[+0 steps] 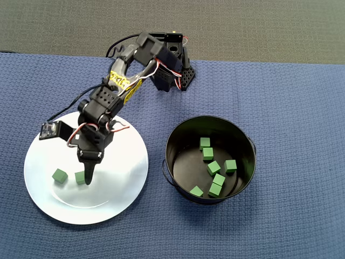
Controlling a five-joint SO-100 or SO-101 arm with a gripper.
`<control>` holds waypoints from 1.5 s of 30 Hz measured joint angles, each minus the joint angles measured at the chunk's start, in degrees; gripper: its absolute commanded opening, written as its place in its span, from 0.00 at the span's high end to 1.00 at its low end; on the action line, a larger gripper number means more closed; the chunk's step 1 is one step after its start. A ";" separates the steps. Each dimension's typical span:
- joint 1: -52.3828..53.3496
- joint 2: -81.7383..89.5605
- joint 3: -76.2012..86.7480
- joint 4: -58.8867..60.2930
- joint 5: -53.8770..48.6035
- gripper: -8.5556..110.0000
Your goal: Pick up the green cubes from the white plate and place them in the black recipient
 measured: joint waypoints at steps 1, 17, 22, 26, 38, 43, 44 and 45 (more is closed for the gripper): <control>0.00 -1.32 -1.67 0.62 0.00 0.72; 1.49 -13.45 -18.02 7.56 -4.13 0.74; 1.41 -14.77 -18.37 7.38 -6.77 0.74; 1.49 -15.29 -19.16 7.38 -7.03 0.75; 2.72 -18.37 -22.59 7.21 -6.15 0.91; 2.64 -18.46 -22.59 7.03 -6.15 0.93; 2.64 -18.46 -22.59 6.86 -6.15 0.93; 2.64 -18.46 -22.59 6.86 -6.06 0.93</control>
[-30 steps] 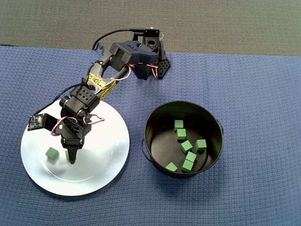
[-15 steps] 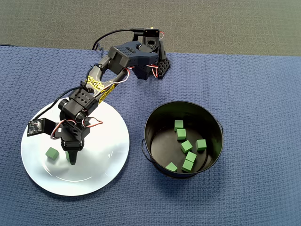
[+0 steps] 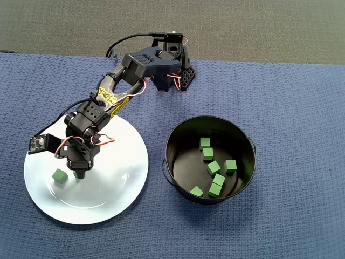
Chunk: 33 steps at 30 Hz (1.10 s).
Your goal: Pick up the green cubes from the white plate and place them in the black recipient
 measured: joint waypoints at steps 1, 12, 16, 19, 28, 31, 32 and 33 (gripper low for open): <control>0.00 0.00 0.00 0.00 0.44 0.93; 1.32 27.77 22.06 -3.25 8.26 0.93; -2.37 47.55 37.71 -4.83 9.58 0.93; -7.65 61.61 49.22 -5.89 13.10 0.93; -31.99 77.96 64.34 -10.81 26.10 0.93; -40.96 77.61 66.27 -14.24 29.79 0.89; -43.51 77.17 66.71 -15.29 30.94 0.73; -45.88 76.46 67.06 -16.00 32.08 0.61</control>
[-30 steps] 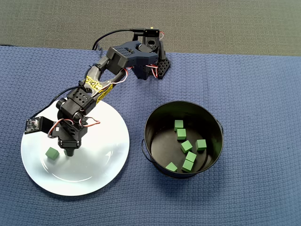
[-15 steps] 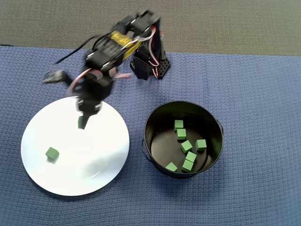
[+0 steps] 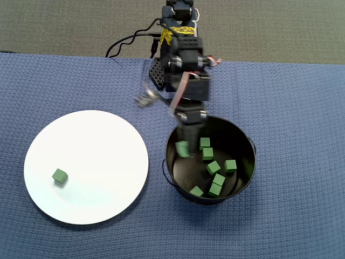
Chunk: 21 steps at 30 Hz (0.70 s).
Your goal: Pick up the green cubes from the white plate and place them in the black recipient
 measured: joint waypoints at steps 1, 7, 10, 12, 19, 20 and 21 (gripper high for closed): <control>-1.93 -0.70 0.09 -0.44 0.62 0.59; -6.15 -0.97 -1.14 3.43 -0.97 0.63; -0.88 -0.97 -5.19 8.09 -6.42 0.74; 5.98 -1.58 -7.21 8.79 -10.28 0.82; 35.24 -15.38 -14.33 0.09 -14.06 0.93; 38.50 -18.54 -16.00 -0.88 -13.45 0.93; 40.96 -22.15 -17.93 -1.76 -13.10 0.93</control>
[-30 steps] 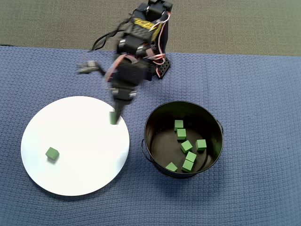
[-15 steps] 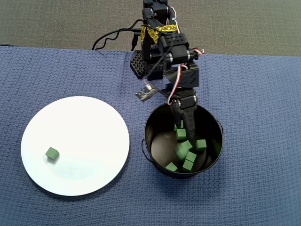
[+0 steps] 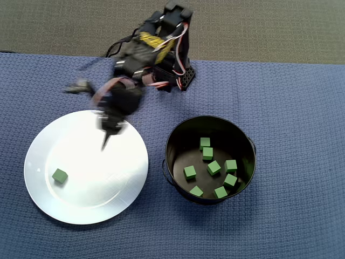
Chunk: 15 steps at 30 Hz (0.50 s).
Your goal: Pick up the green cubes from the white plate and place them in the black recipient
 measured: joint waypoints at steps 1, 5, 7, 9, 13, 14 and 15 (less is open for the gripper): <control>2.11 -3.60 -2.02 -0.53 0.18 0.93; 6.68 -18.02 -11.87 0.88 -0.26 0.93; 7.91 -23.47 -17.40 2.55 -1.93 0.93; 8.70 -28.13 -23.12 3.96 -4.13 0.93; 9.67 -31.03 -25.58 1.85 -15.91 0.81; 9.76 -30.94 -25.05 0.18 -20.21 0.73; 9.67 -30.85 -23.99 -1.85 -24.87 0.66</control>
